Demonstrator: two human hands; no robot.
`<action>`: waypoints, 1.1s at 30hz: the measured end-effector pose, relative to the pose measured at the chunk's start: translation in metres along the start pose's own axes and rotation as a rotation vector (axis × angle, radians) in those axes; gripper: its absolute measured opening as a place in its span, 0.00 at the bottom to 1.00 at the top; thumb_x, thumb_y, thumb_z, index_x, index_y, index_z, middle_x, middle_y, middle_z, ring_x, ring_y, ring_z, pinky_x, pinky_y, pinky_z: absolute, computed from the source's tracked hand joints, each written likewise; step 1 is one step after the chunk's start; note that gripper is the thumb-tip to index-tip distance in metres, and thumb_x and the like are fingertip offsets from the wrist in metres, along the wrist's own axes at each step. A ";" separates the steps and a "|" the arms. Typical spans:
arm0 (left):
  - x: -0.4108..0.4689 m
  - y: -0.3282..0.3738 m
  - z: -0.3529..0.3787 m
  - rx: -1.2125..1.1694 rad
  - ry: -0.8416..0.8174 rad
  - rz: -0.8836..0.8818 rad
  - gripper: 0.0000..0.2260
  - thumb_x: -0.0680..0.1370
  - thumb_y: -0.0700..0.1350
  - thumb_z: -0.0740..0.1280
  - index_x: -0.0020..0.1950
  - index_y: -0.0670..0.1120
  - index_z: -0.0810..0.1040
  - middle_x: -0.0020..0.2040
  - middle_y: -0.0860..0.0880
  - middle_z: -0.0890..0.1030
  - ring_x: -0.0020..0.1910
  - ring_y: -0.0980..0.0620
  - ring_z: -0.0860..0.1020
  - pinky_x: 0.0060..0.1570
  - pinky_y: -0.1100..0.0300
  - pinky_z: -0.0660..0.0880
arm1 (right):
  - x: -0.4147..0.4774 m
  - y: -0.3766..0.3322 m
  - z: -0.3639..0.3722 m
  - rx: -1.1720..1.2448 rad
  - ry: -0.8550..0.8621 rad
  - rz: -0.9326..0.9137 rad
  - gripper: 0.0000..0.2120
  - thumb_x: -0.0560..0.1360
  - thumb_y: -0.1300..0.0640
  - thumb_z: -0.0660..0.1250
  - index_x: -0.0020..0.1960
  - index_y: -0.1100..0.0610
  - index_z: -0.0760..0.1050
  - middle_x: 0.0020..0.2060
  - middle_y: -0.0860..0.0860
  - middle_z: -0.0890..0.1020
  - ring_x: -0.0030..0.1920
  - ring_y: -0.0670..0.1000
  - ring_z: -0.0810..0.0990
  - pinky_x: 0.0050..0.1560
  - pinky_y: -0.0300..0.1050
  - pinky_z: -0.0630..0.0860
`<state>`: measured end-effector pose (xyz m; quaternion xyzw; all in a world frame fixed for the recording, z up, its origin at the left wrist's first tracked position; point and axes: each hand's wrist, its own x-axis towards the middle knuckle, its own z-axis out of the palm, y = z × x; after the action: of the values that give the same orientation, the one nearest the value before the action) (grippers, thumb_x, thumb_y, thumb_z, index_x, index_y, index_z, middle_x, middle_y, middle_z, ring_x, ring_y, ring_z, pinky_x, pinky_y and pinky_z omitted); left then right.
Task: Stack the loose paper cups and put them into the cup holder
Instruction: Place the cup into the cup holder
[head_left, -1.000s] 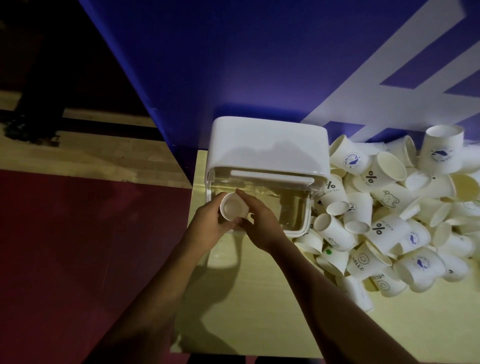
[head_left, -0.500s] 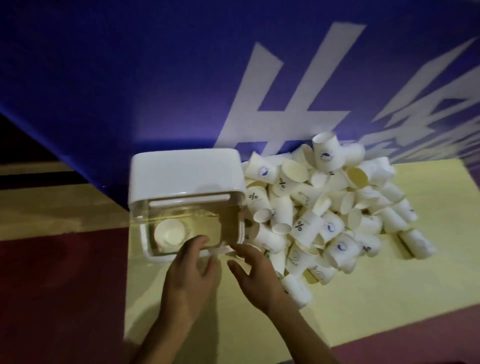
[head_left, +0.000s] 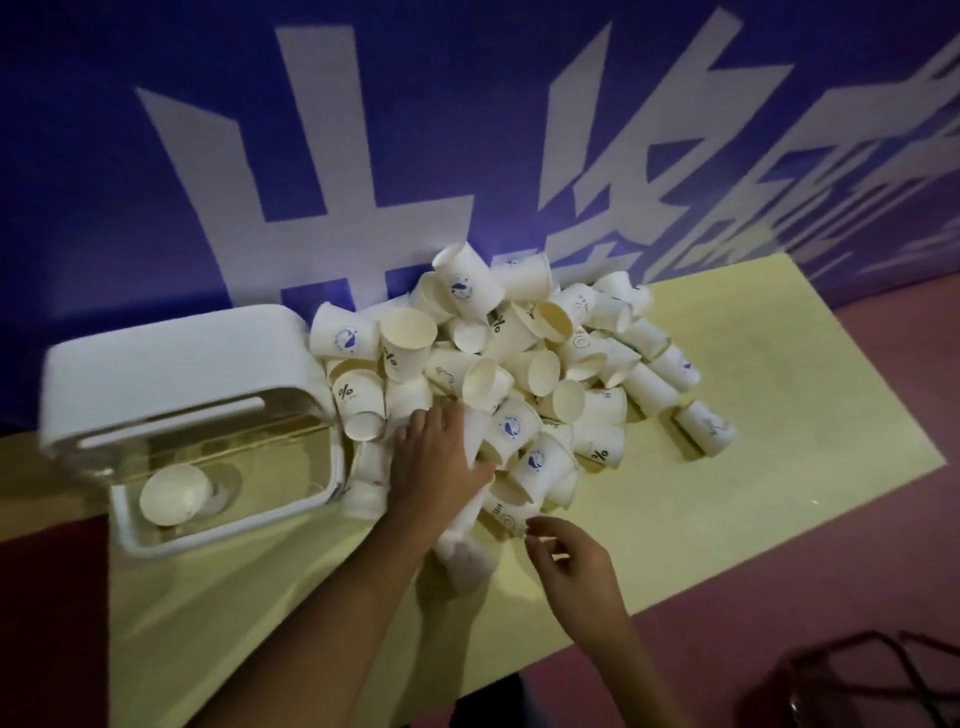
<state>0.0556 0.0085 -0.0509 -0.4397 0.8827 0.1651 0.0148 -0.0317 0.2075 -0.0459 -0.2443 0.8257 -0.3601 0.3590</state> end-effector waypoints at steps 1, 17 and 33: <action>0.002 0.005 0.008 0.030 0.028 -0.029 0.36 0.69 0.68 0.72 0.69 0.47 0.72 0.61 0.45 0.80 0.59 0.43 0.75 0.57 0.48 0.69 | 0.003 0.007 -0.009 0.000 0.002 0.008 0.09 0.80 0.59 0.69 0.55 0.46 0.82 0.50 0.41 0.85 0.46 0.42 0.82 0.43 0.33 0.77; -0.040 0.014 -0.013 -1.422 0.186 -0.689 0.20 0.73 0.46 0.79 0.63 0.53 0.80 0.59 0.51 0.84 0.60 0.47 0.83 0.56 0.52 0.79 | 0.104 -0.007 -0.044 0.236 -0.079 0.322 0.13 0.74 0.39 0.74 0.47 0.47 0.78 0.44 0.50 0.85 0.40 0.52 0.83 0.37 0.47 0.79; -0.073 -0.032 -0.019 -1.713 0.118 -0.599 0.24 0.77 0.40 0.74 0.73 0.46 0.75 0.65 0.45 0.83 0.63 0.45 0.82 0.60 0.43 0.80 | 0.099 -0.019 -0.039 0.219 0.041 0.199 0.06 0.76 0.50 0.73 0.49 0.49 0.79 0.46 0.49 0.85 0.44 0.51 0.84 0.30 0.41 0.79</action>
<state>0.1276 0.0415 -0.0288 -0.5191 0.3057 0.7312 -0.3201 -0.1210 0.1463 -0.0534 -0.1133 0.8087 -0.4157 0.4004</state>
